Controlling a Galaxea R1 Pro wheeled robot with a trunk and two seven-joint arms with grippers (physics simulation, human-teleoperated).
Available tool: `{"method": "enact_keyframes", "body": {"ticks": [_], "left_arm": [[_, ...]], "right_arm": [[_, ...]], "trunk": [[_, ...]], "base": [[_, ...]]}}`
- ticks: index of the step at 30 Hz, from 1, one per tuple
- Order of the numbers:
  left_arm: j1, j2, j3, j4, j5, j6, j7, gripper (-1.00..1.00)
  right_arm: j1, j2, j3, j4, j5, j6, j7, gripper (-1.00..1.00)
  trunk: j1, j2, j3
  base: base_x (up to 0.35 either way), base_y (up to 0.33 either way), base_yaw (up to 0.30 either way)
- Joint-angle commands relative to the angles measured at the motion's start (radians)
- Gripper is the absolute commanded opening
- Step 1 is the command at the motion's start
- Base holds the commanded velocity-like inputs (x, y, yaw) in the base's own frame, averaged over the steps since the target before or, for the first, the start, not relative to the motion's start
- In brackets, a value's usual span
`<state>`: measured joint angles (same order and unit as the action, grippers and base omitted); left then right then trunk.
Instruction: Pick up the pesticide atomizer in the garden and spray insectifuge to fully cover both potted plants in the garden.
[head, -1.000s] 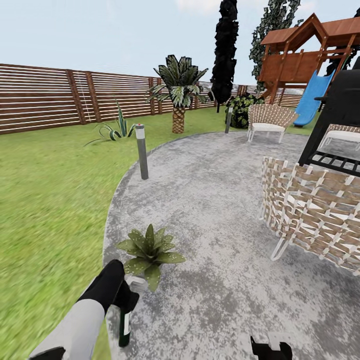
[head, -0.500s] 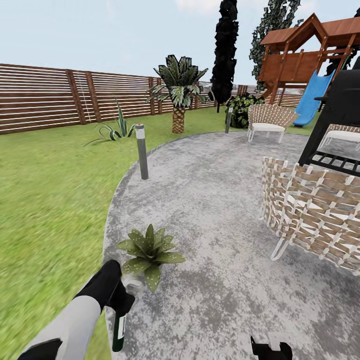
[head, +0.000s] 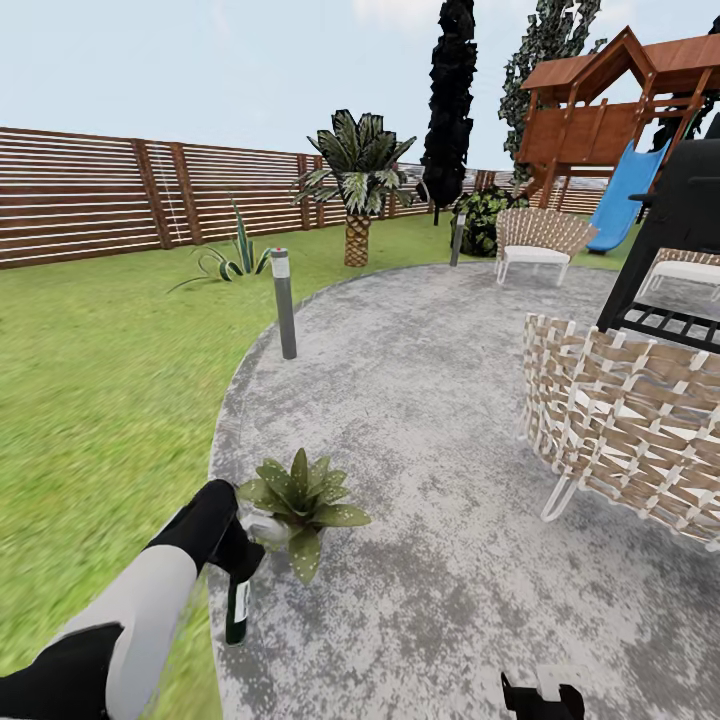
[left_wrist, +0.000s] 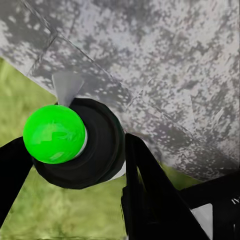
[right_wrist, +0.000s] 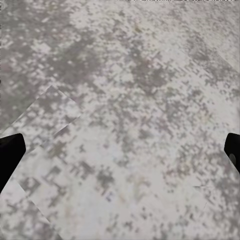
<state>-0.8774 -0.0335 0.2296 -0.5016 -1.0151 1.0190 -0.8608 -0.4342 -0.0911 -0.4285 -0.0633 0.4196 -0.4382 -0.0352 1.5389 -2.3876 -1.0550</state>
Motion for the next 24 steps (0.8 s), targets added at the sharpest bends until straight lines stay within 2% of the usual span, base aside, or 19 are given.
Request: {"method": "enact_keyframes", "body": {"ticks": [1, 3, 8, 10, 15, 21, 24], "left_arm": [[-0.004, 0.007, 0.009, -0.001, -0.001, 0.009, -0.009, -1.0], [-0.006, 0.011, 0.008, 0.0, -0.002, 0.008, -0.009, -1.0], [-0.008, 0.001, 0.008, 0.0, -0.002, 0.008, -0.009, -1.0], [-0.008, 0.009, 0.008, 0.0, -0.002, 0.008, -0.009, -1.0], [0.002, 0.05, 0.009, 0.001, -0.002, 0.009, -0.009, -1.0], [-0.002, 0.027, 0.004, 0.011, -0.003, 0.008, -0.009, -1.0], [-0.007, 0.042, 0.008, 0.021, -0.002, 0.009, -0.009, -1.0]], "right_arm": [[-0.001, -0.001, -0.006, 0.002, 0.011, -0.004, -0.003, 1.0], [-0.001, -0.001, -0.006, 0.002, 0.011, -0.004, -0.002, 1.0], [0.0, -0.001, -0.006, 0.002, 0.011, -0.004, -0.003, 1.0], [-0.001, -0.001, -0.006, 0.002, 0.012, -0.004, -0.002, 1.0], [-0.001, -0.001, -0.006, 0.002, 0.012, -0.004, -0.002, 1.0], [-0.001, -0.001, -0.006, 0.002, 0.011, -0.004, -0.002, 1.0], [-0.001, -0.001, -0.006, 0.002, 0.011, -0.003, -0.003, 1.0]], "trunk": [[0.0, 0.0, -0.001], [0.0, 0.0, -0.001], [0.0, 0.0, -0.001], [0.0, 0.0, -0.001], [0.0, 0.0, -0.001], [0.0, 0.0, -0.001], [0.0, 0.0, -0.001]], "base": [[0.0, 0.0, 0.0], [0.0, 0.0, 0.0], [0.0, 0.0, 0.0], [0.0, 0.0, 0.0], [0.0, 0.0, 0.0], [0.0, 0.0, 0.0], [0.0, 0.0, 0.0]]}}
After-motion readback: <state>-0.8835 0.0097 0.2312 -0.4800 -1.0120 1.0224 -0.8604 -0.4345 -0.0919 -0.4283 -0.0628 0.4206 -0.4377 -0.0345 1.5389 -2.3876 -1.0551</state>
